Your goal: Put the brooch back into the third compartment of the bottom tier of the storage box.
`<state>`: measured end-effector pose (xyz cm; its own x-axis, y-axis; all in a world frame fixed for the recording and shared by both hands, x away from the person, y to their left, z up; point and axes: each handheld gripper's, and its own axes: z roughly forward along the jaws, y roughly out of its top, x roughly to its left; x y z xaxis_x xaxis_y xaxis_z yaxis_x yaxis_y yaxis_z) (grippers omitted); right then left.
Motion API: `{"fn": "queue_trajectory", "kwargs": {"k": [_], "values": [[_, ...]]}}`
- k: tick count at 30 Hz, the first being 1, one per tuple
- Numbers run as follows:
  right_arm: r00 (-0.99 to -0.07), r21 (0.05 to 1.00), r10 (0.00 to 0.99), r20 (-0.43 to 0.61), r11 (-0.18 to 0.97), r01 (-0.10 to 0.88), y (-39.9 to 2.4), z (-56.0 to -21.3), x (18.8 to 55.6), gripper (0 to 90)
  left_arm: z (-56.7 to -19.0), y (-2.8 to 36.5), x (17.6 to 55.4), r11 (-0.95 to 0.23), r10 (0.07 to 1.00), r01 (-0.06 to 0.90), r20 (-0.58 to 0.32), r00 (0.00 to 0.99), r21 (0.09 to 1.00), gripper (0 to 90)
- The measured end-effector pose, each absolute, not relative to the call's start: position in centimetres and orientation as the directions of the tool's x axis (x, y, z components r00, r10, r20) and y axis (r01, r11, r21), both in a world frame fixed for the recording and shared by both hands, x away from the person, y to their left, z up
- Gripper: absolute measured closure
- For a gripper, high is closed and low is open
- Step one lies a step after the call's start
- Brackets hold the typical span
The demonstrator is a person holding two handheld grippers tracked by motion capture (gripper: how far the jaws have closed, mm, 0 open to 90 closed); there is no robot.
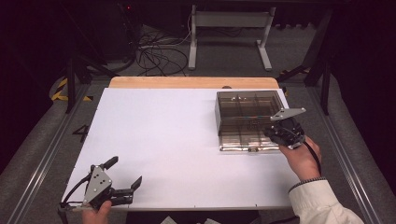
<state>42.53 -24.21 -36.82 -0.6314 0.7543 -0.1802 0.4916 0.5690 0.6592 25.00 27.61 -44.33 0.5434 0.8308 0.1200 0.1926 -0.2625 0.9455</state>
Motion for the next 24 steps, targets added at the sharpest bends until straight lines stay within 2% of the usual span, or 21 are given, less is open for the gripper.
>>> {"fn": "queue_trajectory", "kwargs": {"k": [24], "values": [[-0.572,0.612,0.809,-0.133,0.521,0.595,-26.9,-38.5,44.3,80.6,-44.3,27.6,25.0,-0.264,0.831,0.193,0.121,0.543,0.945,1.6]]}}
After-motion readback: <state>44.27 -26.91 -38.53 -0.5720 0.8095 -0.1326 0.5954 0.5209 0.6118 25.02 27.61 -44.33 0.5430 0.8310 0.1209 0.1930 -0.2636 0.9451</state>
